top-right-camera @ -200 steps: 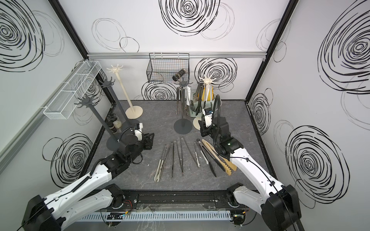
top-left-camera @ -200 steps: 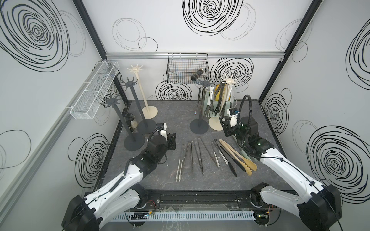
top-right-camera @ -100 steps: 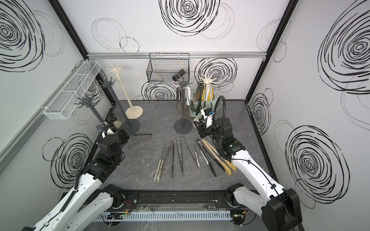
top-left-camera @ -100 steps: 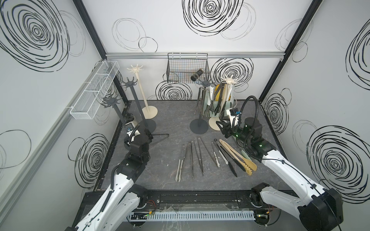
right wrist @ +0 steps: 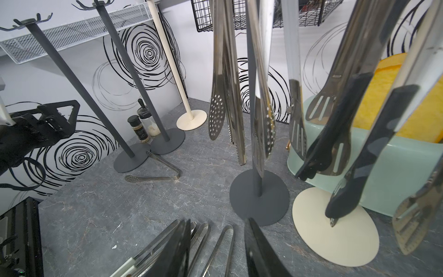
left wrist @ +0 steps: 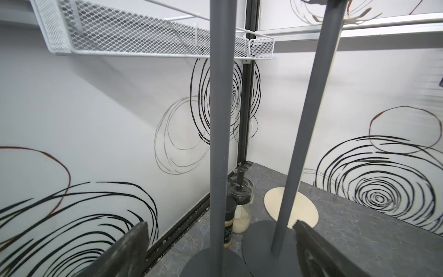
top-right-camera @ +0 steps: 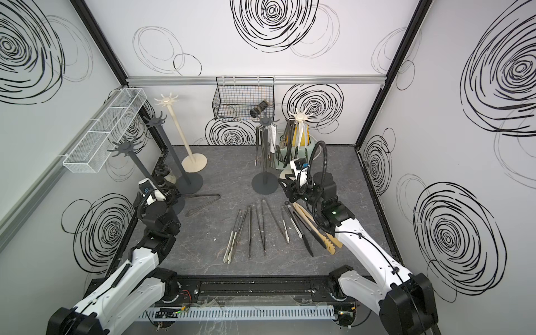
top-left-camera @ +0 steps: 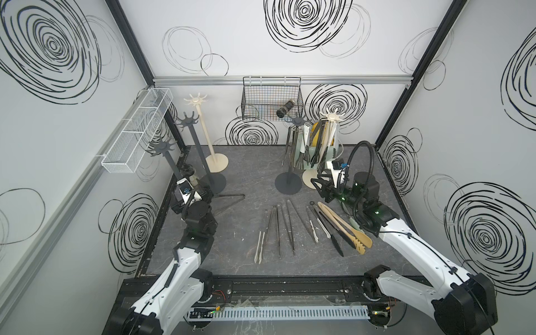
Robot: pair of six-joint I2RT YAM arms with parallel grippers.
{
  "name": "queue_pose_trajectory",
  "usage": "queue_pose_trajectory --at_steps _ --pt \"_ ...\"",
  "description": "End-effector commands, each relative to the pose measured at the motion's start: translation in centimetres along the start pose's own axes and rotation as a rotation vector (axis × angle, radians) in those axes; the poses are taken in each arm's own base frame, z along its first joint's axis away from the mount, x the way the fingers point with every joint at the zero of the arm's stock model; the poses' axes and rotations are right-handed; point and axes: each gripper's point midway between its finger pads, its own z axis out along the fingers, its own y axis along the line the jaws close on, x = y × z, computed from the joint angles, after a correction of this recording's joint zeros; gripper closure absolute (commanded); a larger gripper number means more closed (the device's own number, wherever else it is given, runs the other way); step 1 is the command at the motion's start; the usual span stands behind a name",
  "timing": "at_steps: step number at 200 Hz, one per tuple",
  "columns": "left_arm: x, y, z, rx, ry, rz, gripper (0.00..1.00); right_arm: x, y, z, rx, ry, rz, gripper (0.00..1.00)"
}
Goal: Hang food tongs on kitchen utensil racks
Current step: Pick up the rack from the center of the board.
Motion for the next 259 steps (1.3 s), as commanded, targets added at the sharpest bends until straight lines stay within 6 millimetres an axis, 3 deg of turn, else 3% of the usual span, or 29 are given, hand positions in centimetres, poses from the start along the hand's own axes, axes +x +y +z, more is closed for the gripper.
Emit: queue_pose_trajectory --at_steps 1,58,95,166,207,226,259 --pt "-3.4 1.7 0.2 -0.093 -0.143 -0.036 0.03 -0.8 0.2 -0.2 -0.007 -0.014 0.007 0.6" --pt "-3.6 2.5 3.1 -0.15 -0.195 -0.033 0.02 -1.5 -0.3 -0.2 0.045 -0.007 0.015 0.6" --pt "-3.8 0.9 5.3 -0.112 -0.215 -0.003 0.02 -1.5 -0.1 0.9 0.051 0.009 0.013 0.6" --pt "-3.2 0.4 7.8 -0.119 -0.208 0.006 0.04 -0.3 0.4 3.2 0.034 0.063 -0.005 0.6" --pt "-2.9 0.3 8.4 -0.131 -0.191 0.022 0.27 0.0 0.0 3.5 0.049 0.072 -0.021 0.6" --pt "-2.8 0.5 8.4 -0.142 -0.187 0.017 0.58 -0.1 0.0 3.6 0.048 0.072 -0.024 0.6" --pt "-2.6 0.8 8.3 -0.16 -0.173 0.02 0.81 -0.2 0.0 3.2 0.052 0.068 -0.028 0.6"
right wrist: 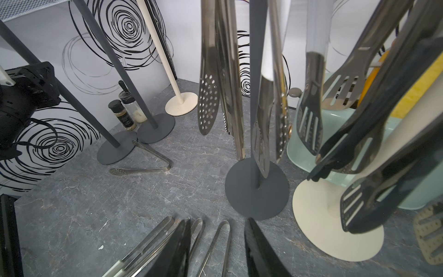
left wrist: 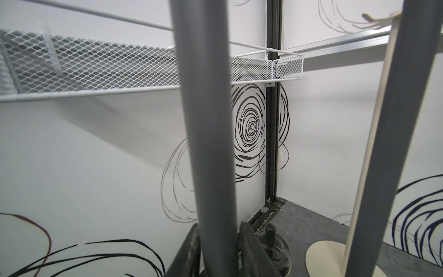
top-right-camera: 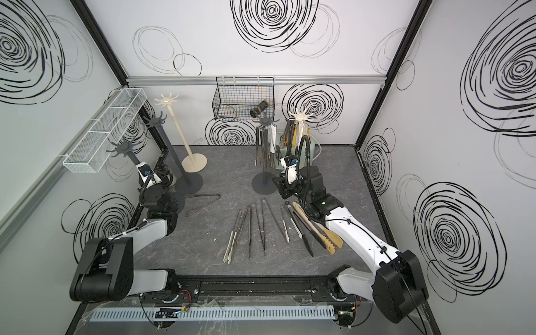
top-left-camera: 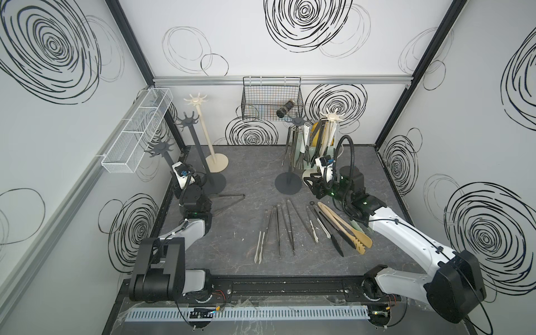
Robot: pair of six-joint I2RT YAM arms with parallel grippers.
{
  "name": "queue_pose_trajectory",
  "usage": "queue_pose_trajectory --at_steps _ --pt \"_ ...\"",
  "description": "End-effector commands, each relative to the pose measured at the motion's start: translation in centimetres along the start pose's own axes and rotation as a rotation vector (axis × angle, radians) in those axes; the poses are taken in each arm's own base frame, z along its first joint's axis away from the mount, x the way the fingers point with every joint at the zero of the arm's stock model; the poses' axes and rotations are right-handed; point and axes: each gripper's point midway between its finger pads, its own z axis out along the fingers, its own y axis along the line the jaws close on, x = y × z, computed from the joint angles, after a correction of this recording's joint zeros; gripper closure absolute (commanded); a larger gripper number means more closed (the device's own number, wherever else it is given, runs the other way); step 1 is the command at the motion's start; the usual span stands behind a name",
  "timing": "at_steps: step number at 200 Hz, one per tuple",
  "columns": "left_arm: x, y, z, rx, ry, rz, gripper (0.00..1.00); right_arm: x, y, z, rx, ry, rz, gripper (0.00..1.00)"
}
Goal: Hang food tongs on kitchen utensil racks
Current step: Pick up the rack from the center of the board.
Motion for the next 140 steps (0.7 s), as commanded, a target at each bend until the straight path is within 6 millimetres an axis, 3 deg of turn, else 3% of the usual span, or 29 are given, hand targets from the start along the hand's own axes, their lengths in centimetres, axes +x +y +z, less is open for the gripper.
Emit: queue_pose_trajectory --at_steps 1,16,96,140 --pt "-2.0 0.8 0.4 -0.044 -0.048 -0.047 0.82 -1.6 0.1 -0.5 0.006 -0.036 -0.022 0.6" --pt "-1.9 0.9 0.3 -0.047 -0.039 -0.043 1.0 -1.7 0.0 -0.8 0.015 -0.042 -0.022 0.6" --pt "-2.7 2.4 -1.8 -0.132 0.028 -0.015 1.0 -1.9 0.0 -2.9 0.026 -0.082 -0.029 0.6" --pt "-5.0 3.3 -3.6 -0.147 0.062 -0.017 1.0 -1.7 0.1 -4.1 0.015 -0.101 -0.03 0.6"
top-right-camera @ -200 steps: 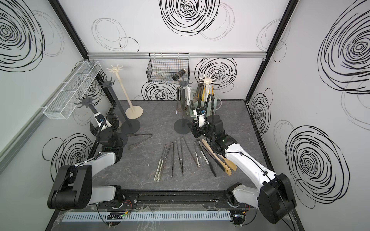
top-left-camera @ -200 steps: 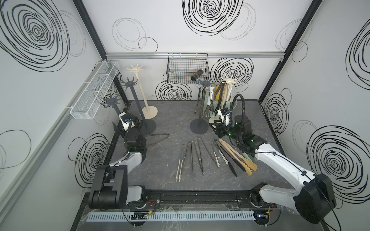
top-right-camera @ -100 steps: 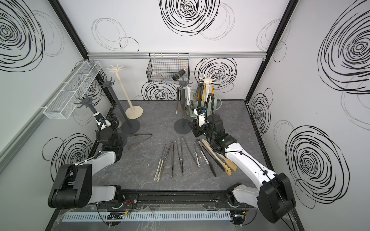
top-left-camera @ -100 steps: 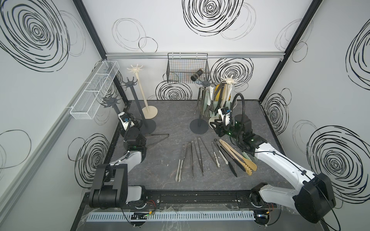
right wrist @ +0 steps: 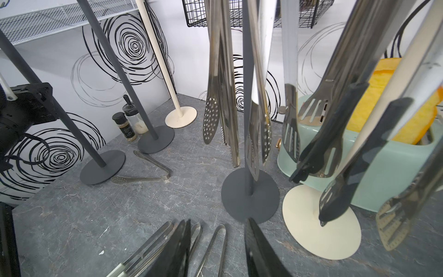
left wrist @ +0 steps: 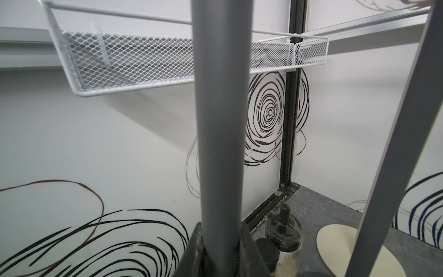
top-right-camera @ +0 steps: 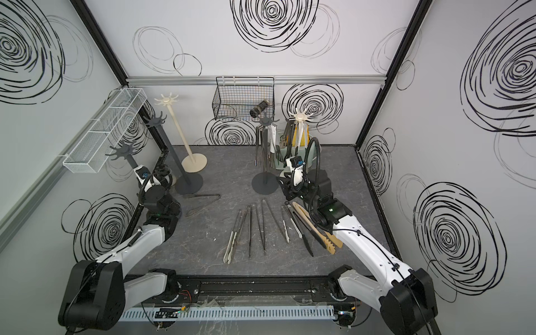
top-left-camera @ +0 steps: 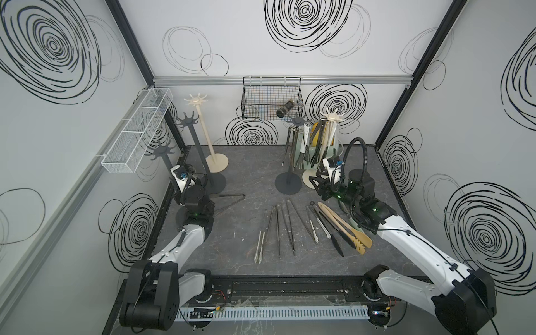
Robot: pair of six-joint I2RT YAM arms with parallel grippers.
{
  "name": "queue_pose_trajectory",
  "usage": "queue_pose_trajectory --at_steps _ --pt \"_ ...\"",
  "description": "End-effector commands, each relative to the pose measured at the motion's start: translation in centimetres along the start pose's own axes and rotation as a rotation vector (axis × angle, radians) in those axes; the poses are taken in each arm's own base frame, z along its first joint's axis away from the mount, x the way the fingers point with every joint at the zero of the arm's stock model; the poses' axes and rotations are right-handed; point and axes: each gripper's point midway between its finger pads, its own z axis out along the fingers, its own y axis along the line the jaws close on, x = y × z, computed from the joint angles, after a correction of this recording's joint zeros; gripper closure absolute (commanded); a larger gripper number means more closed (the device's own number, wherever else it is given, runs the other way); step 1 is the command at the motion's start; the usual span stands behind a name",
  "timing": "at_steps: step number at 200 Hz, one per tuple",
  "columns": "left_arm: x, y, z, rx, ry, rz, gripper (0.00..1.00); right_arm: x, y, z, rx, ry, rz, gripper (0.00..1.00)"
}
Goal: Hang food tongs on kitchen utensil racks
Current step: Pick up the rack from the center of the board.
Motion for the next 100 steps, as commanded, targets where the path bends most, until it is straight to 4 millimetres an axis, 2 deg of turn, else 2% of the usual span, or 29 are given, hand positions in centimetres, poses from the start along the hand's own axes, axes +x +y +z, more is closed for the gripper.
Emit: queue_pose_trajectory --at_steps 1,33,44,70,100 --pt "-3.9 1.7 -0.8 -0.057 -0.033 -0.069 1.0 -0.3 0.2 -0.9 -0.013 -0.027 -0.01 0.6" --pt "-6.9 1.7 -2.3 0.008 -0.054 -0.089 1.0 -0.4 0.4 -2.0 -0.016 -0.048 -0.006 0.6" --pt "-8.5 0.6 -3.0 0.108 -0.077 -0.107 1.0 -0.4 0.4 -2.3 -0.013 -0.055 -0.006 0.6" --pt "-10.8 -2.1 -4.5 0.331 -0.078 -0.13 1.0 -0.5 0.4 -3.0 -0.007 -0.07 -0.002 0.6" --pt "-13.4 -4.6 -7.2 0.511 -0.121 -0.139 1.0 -0.8 0.4 -3.5 -0.005 -0.081 0.0 0.6"
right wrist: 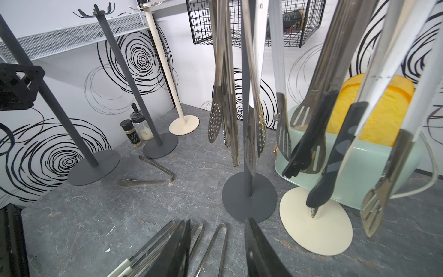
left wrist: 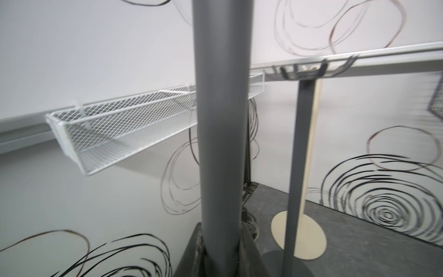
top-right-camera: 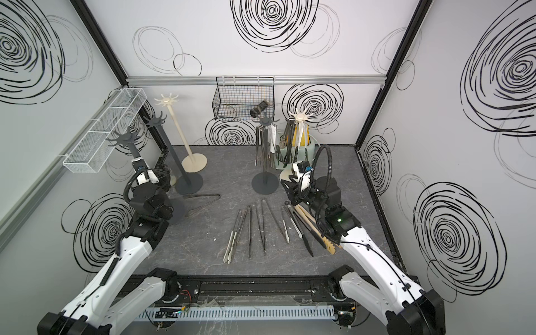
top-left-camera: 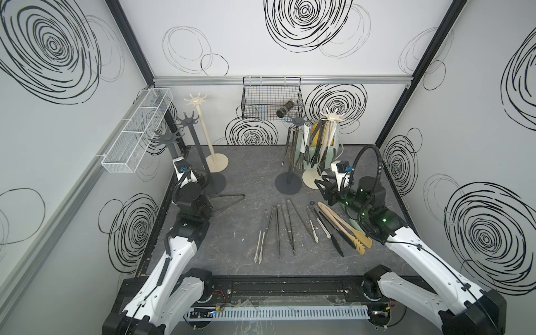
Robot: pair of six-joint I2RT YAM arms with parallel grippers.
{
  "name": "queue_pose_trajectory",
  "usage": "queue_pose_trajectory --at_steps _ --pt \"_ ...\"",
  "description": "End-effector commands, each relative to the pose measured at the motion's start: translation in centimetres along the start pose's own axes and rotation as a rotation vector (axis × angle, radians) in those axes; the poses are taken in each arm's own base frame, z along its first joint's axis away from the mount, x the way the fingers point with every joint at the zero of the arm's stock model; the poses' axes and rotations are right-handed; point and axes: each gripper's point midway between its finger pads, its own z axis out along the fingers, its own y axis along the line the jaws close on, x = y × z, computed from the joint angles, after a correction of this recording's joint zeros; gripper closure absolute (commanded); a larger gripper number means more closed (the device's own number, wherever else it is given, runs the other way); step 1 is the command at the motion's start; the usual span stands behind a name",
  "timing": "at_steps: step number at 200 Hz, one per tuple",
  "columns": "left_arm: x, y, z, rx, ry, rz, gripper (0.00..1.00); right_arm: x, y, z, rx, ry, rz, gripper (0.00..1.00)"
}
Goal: Hang food tongs on kitchen utensil racks
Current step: Pick up the rack from the center of the board, then place the rack at the center of the board.
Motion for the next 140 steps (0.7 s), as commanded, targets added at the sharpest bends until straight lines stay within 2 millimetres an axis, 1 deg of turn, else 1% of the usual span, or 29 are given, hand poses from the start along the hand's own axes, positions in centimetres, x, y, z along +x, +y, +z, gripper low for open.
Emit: queue_pose_trajectory --at_steps 1,30,82,89,94,117,140 --pt "-5.4 -2.9 -1.8 0.2 -0.117 -0.091 1.0 -0.1 0.0 -0.5 0.001 -0.013 0.007 0.6" --pt "-7.5 -7.0 -3.8 0.412 -0.161 -0.104 1.0 -0.3 -0.3 -0.8 0.02 -0.024 0.005 0.6" --pt "-9.7 -14.3 -7.7 0.813 -0.285 -0.186 1.0 0.2 -0.8 -0.6 0.039 -0.017 0.009 0.6" --pt "-9.7 -15.4 -8.0 0.865 -0.295 -0.194 1.0 0.2 -0.9 -0.6 0.042 -0.018 0.008 0.6" --pt "-10.4 -15.7 -8.4 0.89 -0.33 -0.218 1.0 0.3 -1.0 -0.6 0.045 -0.016 0.008 0.6" --pt "-11.1 -18.0 -8.7 0.99 -0.373 -0.271 1.0 0.5 -1.4 -0.6 0.058 -0.021 0.006 0.6" --pt "-11.8 -19.9 -8.4 1.053 -0.405 -0.304 1.0 0.7 -2.0 -0.6 0.077 -0.018 -0.006 0.6"
